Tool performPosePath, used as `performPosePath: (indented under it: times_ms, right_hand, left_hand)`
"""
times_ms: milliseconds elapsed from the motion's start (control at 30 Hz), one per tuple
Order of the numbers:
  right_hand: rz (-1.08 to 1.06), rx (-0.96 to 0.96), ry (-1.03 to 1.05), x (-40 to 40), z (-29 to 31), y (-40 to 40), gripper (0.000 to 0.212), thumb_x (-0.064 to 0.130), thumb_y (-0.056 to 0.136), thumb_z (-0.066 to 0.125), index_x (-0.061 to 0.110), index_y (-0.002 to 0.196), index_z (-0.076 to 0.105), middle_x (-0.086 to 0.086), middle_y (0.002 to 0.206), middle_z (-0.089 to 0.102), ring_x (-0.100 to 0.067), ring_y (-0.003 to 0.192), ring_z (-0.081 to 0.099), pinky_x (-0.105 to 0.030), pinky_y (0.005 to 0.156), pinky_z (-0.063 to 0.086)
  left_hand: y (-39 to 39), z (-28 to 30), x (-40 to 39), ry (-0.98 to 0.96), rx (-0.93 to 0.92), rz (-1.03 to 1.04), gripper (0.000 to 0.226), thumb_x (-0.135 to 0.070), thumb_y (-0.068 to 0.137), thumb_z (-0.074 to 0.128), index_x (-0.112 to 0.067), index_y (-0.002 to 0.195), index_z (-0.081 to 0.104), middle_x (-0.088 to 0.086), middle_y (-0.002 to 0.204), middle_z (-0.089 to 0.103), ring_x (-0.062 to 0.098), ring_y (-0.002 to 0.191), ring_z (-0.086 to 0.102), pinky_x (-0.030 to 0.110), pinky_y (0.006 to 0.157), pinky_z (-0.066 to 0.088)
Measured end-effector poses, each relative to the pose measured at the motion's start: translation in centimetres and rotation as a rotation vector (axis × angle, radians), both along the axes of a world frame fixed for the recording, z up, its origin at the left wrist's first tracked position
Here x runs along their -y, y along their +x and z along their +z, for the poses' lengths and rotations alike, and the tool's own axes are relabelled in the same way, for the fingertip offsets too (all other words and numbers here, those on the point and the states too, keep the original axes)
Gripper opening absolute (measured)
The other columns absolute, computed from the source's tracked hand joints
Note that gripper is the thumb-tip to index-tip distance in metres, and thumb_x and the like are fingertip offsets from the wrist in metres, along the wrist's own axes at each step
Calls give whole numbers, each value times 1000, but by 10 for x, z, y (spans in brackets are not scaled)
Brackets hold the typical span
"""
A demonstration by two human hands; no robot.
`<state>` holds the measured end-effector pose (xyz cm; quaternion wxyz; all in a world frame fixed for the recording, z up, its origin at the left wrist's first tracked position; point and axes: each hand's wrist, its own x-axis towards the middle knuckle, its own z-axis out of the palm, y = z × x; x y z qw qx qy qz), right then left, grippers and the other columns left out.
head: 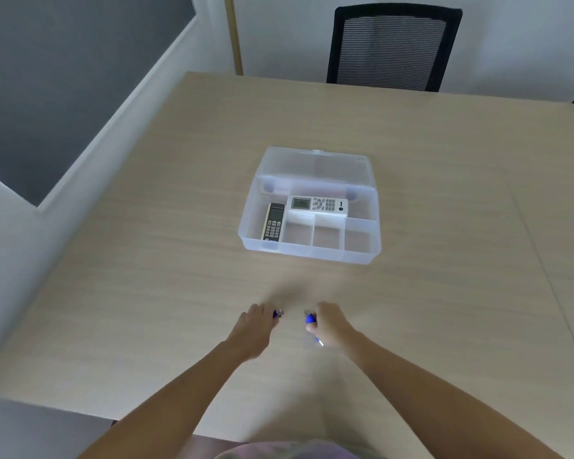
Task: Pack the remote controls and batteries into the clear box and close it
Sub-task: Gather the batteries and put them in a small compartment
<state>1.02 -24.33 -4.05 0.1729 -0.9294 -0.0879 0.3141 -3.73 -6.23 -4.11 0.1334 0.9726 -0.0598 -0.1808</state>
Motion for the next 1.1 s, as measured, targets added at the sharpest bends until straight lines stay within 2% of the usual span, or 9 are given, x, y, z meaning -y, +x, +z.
performPosePath:
  times_ms: [67, 167, 267, 467, 600, 700, 833, 967, 1100]
  right_hand:
    - [23, -10, -20, -8, -3, -6, 22, 13, 87, 54, 11, 70, 40, -15, 86, 62, -27, 84, 54, -28, 67, 34]
    - [29, -42, -28, -6, -4, -6, 31, 8, 89, 49, 8, 60, 40, -1, 64, 37, -22, 81, 45, -27, 68, 34]
    - [-13, 15, 36, 9, 12, 18, 37, 6, 86, 50, 13, 54, 34, 1, 57, 33, -22, 72, 44, -26, 65, 32]
    - [-523, 382, 338, 60, 64, 114, 24, 4, 88, 51, 10, 64, 48, 4, 53, 47, -14, 50, 44, -5, 50, 38]
    - [-514, 282, 205, 68, 54, 166, 37, 9, 85, 51, 16, 53, 34, -2, 56, 43, -29, 64, 49, -27, 50, 40]
    - [-449, 122, 99, 60, 34, 180, 32, 5, 83, 51, 13, 54, 38, -6, 62, 50, -28, 73, 53, -26, 49, 41]
    - [-424, -45, 86, 54, 15, 189, 17, -2, 77, 49, 6, 63, 50, -17, 78, 60, -33, 80, 66, -36, 71, 56]
    - [-379, -109, 76, 59, 23, 202, 20, -1, 76, 56, 9, 61, 46, -13, 69, 63, -36, 83, 73, -43, 77, 61]
    - [-391, 236, 38, 87, 50, 232, 15, 4, 77, 53, 7, 63, 51, -10, 67, 59, -32, 75, 67, -30, 54, 52]
  left_hand:
    - [18, 10, -2, -146, -91, 139, 8, -19, 101, 34, -13, 100, 39, 8, 91, 53, 32, 78, 50, 44, 74, 44]
    - [53, 21, -4, -346, -91, 274, 10, -8, 97, 36, -6, 107, 38, 6, 88, 59, 29, 68, 54, 46, 71, 52]
    - [90, 45, 3, -642, -98, 503, 26, -8, 99, 33, -14, 124, 35, 8, 84, 55, 22, 56, 53, 30, 57, 45]
    - [146, 74, 18, -943, -162, 698, 28, -6, 101, 34, -21, 125, 36, 13, 92, 49, 22, 57, 52, 25, 54, 45]
    - [171, 76, 27, -1121, -302, 875, 29, 2, 99, 30, -20, 116, 39, 14, 96, 49, 23, 64, 54, 30, 54, 41]
    - [182, 71, 31, -1140, -366, 878, 44, 10, 96, 29, -21, 125, 39, 12, 96, 51, 24, 74, 61, 32, 62, 48]
    - [186, 65, 34, -1125, -378, 802, 47, 11, 97, 35, -19, 133, 37, 16, 107, 51, 29, 86, 65, 30, 69, 53]
    - [193, 68, 44, -1049, -361, 652, 48, 6, 97, 42, -25, 132, 39, 15, 108, 53, 25, 85, 69, 30, 77, 54]
    - [208, 67, 75, -934, -336, 417, 33, 2, 97, 44, -19, 121, 52, 12, 104, 51, 19, 78, 71, 16, 61, 53]
